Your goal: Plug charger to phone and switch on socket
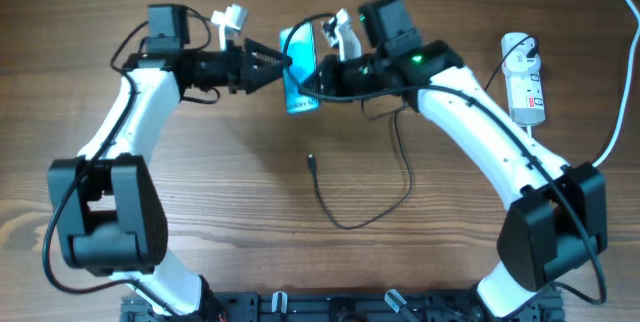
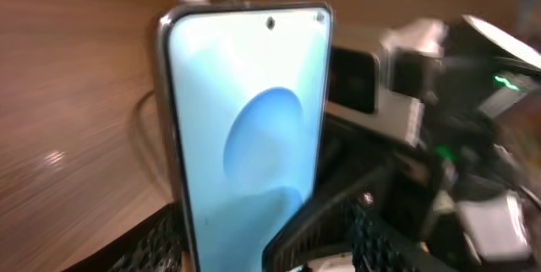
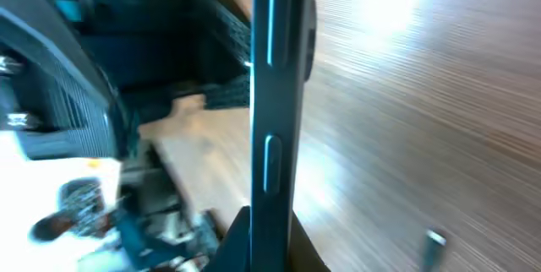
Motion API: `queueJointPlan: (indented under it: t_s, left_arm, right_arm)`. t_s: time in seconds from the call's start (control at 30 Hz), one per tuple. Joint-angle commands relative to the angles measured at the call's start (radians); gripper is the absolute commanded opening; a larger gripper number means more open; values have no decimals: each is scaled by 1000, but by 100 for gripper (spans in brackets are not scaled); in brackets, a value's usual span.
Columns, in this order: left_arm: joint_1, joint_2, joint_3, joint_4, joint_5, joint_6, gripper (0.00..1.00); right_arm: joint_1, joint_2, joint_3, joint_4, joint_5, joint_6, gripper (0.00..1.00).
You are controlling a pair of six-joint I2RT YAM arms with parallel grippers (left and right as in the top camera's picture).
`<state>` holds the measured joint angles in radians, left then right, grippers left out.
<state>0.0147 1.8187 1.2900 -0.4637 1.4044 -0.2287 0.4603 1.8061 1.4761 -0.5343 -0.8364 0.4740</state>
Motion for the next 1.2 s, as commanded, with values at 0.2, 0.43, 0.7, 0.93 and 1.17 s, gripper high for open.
queueJointPlan:
  t_s: [0.2,0.43,0.7,0.93,1.17]
  left_arm:
    - [-17,-164,21,252,172,-247,61]
    - [-15,-287,21,511,172,-454,60]
    - [-12,-355,21,764,172,-644,56]
    - [-13,-354,21,734,172,-644,42]
    - [-13,-354,21,734,172,-644,25]
  right_arm:
    - [3,-24,14,222,-295,1,4]
    - [2,-24,14,315,-288,0,4]
    - [-2,-24,14,421,-367,1,4]
    - [-24,-24,14,467,-415,151,4]
    - [-35,-24,14,466,-460,183,4]
